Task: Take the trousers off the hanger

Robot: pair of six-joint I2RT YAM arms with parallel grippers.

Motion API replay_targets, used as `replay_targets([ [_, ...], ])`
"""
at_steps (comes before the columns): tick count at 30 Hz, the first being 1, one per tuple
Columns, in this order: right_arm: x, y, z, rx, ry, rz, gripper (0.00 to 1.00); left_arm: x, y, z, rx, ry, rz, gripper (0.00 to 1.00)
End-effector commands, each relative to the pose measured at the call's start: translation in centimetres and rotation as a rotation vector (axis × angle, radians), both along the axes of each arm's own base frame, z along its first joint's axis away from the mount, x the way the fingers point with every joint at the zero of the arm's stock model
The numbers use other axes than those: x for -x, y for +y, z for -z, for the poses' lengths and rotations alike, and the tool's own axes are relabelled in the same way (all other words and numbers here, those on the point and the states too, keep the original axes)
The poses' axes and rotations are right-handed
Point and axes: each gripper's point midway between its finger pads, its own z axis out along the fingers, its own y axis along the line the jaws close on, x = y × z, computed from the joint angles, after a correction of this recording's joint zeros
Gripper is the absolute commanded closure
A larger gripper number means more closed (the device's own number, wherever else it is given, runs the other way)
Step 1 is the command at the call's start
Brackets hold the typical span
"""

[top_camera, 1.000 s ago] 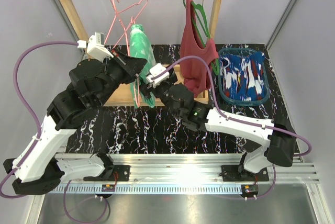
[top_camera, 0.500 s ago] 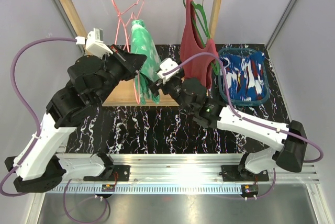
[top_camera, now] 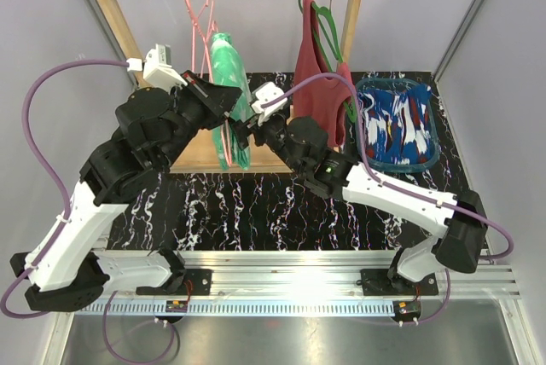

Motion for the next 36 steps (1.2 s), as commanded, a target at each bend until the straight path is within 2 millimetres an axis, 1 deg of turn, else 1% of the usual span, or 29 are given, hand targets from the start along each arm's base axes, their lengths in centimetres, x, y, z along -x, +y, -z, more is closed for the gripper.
replay_targets([
  [1,-0.6,0.0,-3.3,-0.149,-0.046,0.029,0.09,0.8,1.1,-6.9,0.189,-0.174,-0.007,1.0],
  [4,-1.4,-0.1,-3.1,-0.153,-0.087,0.067,0.11,0.9,0.9,-6.6,0.178,-0.168,0.007,1.0],
  [5,-1.5,-0.1,-3.8,-0.162,-0.132,0.074,0.14,1.0,0.8,-6.4,0.176,-0.165,0.014,1.0],
  [6,-1.5,0.0,-3.5,-0.153,-0.155,0.071,0.17,1.3,0.6,-6.4,0.177,-0.164,0.034,1.0],
  [8,-1.5,0.0,-4.2,-0.149,-0.228,0.073,0.24,1.6,0.4,-6.3,0.179,-0.163,0.053,1.0],
  [9,-1.6,0.1,-4.1,-0.135,-0.244,0.075,0.3,1.9,0.1,-6.3,0.18,-0.164,0.078,1.0],
  [10,-1.7,0.2,-4.6,-0.126,-0.262,0.08,0.37,2.0,0.1,-6.3,0.176,-0.162,0.084,1.0],
  [11,-2.1,0.2,-4.4,-0.085,-0.29,0.095,0.42,2.2,0.1,-6.1,0.169,-0.16,0.091,1.0],
  [12,-2.0,0.3,-4.7,-0.071,-0.311,0.093,0.46,2.5,-0.1,-6.1,0.162,-0.162,0.112,1.0],
  [13,-2.1,0.3,-4.9,-0.062,-0.329,0.098,0.53,2.6,-0.1,-6.0,0.15,-0.162,0.115,1.0],
  [15,-2.1,0.2,-5.3,-0.014,-0.375,0.104,0.63,2.6,0.1,-5.4,0.113,-0.154,0.115,1.0],
  [16,-2.1,0.1,-6.1,-0.012,-0.388,0.113,0.72,2.5,0.2,-5.1,0.097,-0.149,0.108,1.0],
  [17,-2.1,-0.1,-6.1,0.02,-0.391,0.119,0.76,2.4,0.3,-4.6,0.079,-0.143,0.1,1.0],
  [19,-1.9,-0.5,-7.2,0.023,-0.404,0.125,0.81,2.3,0.4,-3.3,0.011,-0.133,0.1,1.0],
  [20,-1.9,-0.8,-7.4,0.042,-0.401,0.127,0.88,2.2,0.4,-2.3,-0.027,-0.118,0.101,1.0],
  [21,-1.8,-1.2,-8.1,0.034,-0.397,0.137,0.92,2.2,0.8,-1.6,-0.065,-0.12,0.095,1.0],
  [22,-1.6,-1.7,-8.8,0.025,-0.394,0.141,0.99,2.2,0.9,-0.8,-0.089,-0.109,0.09,1.0],
  [23,-1.5,-2.0,-9.0,0.021,-0.386,0.144,1.0,1.9,0.9,0.8,-0.126,-0.09,0.087,1.0],
  [24,-1.4,-2.5,-9.4,0.009,-0.379,0.156,1.0,2.0,1.2,1.5,-0.157,-0.089,0.084,1.0],
  [25,-1.2,-3.1,-10.3,-0.011,-0.38,0.168,1.0,2.0,1.4,2.3,-0.176,-0.078,0.079,1.0],
  [26,-1.3,-3.4,-10.5,-0.01,-0.372,0.178,1.0,1.8,1.3,4.0,-0.216,-0.054,0.082,1.0],
  [27,-1.3,-3.8,-11.0,-0.016,-0.367,0.196,1.0,1.8,1.4,4.8,-0.231,-0.043,0.076,1.0],
  [28,-1.2,-4.4,-12.1,-0.034,-0.372,0.208,1.0,1.9,1.8,5.2,-0.237,-0.038,0.069,1.0],
  [29,-1.2,-4.7,-12.4,-0.032,-0.371,0.22,1.0,1.7,1.7,7.0,-0.267,-0.011,0.068,1.0],
  [30,-1.2,-5.3,-13.7,-0.051,-0.372,0.246,1.0,1.7,2.0,7.5,-0.275,-0.003,0.058,1.0],
  [32,-1.6,-5.8,-14.3,-0.04,-0.36,0.278,1.0,1.9,2.4,8.6,-0.279,0.013,0.049,1.0],
  [33,-1.6,-6.3,-15.5,-0.058,-0.363,0.299,1.0,1.8,2.4,10.2,-0.301,0.037,0.047,1.0],
  [35,-1.7,-7.0,-16.3,-0.056,-0.369,0.331,1.0,2.1,2.8,10.8,-0.289,0.045,0.04,1.0],
  [36,-1.7,-7.4,-17.5,-0.073,-0.375,0.347,1.0,2.1,2.7,12.3,-0.306,0.067,0.043,1.0],
])
